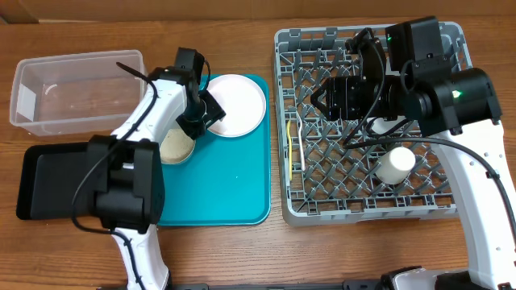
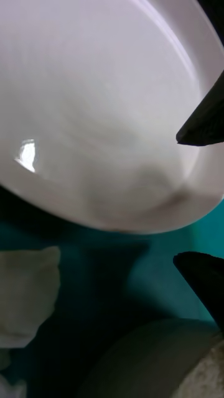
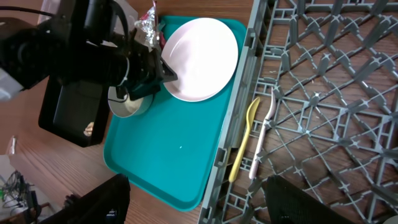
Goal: Sort waste into correct bins and load items into the dishwasher rack
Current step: 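Grasp the white plate edge on the teal tray with the left gripper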
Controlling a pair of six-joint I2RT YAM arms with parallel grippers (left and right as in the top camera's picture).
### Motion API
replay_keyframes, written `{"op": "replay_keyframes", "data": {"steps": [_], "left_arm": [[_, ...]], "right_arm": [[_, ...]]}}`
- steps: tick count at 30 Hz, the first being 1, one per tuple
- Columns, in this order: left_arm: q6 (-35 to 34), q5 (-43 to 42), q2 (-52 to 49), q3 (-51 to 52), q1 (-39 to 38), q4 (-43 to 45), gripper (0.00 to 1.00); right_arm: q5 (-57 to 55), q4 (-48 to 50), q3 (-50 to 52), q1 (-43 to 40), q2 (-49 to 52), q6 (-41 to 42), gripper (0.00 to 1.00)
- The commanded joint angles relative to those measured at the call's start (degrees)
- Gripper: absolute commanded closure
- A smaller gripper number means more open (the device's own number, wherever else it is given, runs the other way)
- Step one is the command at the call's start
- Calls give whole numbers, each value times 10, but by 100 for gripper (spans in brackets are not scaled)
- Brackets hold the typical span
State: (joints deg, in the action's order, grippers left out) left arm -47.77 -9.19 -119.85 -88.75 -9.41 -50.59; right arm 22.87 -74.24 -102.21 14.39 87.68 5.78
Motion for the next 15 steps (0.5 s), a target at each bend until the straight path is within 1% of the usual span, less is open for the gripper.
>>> {"op": "replay_keyframes", "data": {"steps": [1, 2, 3, 4, 6, 7, 8, 12, 15], "left_arm": [[-26, 22, -27, 2, -4, 11, 53], [-27, 22, -33, 2, -4, 16, 58], [-26, 21, -34, 2, -5, 19, 60], [-27, 21, -36, 2, -5, 20, 65], [-27, 21, -38, 2, -5, 23, 81], [-27, 20, -38, 2, -6, 25, 92], [-26, 17, -38, 2, -7, 24, 96], [-26, 12, -37, -2, -8, 9, 96], [-24, 18, -29, -12, -8, -24, 96]], "right_arm": [[-3, 2, -1, 4, 2, 0, 27], [-3, 2, -1, 4, 2, 0, 27], [-3, 2, -1, 4, 2, 0, 27], [-3, 2, -1, 4, 2, 0, 27], [-3, 2, -1, 4, 2, 0, 27], [-3, 2, -1, 4, 2, 0, 27], [-3, 2, -1, 4, 2, 0, 27], [-3, 2, -1, 4, 2, 0, 27], [-3, 1, -1, 4, 2, 0, 27]]}}
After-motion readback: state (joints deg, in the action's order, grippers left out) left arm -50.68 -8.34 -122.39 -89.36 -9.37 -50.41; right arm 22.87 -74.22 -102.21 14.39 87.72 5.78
